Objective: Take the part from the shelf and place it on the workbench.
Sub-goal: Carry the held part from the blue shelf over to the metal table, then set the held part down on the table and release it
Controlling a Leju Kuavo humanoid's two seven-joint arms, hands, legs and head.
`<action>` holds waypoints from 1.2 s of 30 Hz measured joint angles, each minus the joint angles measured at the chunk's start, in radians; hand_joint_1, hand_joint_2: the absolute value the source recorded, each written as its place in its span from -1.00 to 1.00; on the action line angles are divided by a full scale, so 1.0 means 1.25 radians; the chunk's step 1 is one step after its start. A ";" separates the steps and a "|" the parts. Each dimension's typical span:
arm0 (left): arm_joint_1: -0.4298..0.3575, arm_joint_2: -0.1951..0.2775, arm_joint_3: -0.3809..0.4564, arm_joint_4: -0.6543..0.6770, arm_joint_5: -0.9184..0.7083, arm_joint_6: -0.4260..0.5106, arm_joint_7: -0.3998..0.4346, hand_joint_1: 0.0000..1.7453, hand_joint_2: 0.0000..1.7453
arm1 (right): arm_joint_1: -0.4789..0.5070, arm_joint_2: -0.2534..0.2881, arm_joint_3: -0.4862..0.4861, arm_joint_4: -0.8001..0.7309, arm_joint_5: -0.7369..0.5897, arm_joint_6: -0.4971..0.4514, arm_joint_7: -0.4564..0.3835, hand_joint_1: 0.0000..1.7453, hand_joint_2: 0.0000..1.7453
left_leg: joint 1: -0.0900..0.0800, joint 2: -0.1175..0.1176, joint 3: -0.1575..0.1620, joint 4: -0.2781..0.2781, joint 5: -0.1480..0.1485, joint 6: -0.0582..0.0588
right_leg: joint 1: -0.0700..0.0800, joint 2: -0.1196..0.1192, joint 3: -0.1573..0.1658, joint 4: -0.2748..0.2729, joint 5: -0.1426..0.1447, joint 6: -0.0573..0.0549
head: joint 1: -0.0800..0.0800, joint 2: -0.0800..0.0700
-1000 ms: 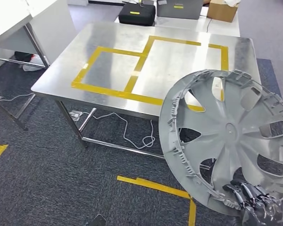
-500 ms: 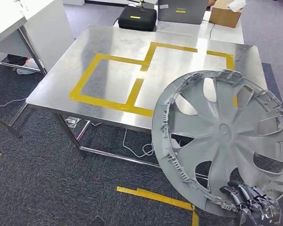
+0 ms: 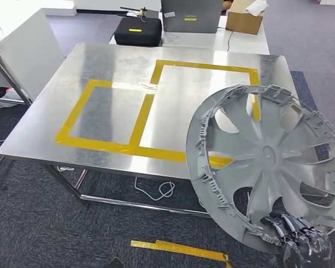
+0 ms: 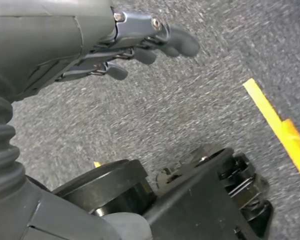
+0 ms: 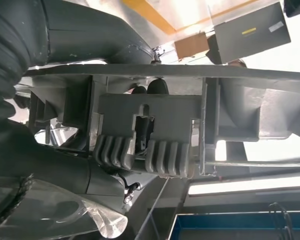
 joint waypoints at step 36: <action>-0.007 0.008 0.013 0.001 0.013 -0.015 -0.012 -1.00 1.00 | -0.033 0.003 -0.028 0.082 -0.169 0.010 -0.052 1.00 1.00 | -0.003 0.003 0.062 -0.049 -0.005 0.006 | 0.009 -0.016 -0.087 0.008 0.074 -0.013 | 0.000 0.000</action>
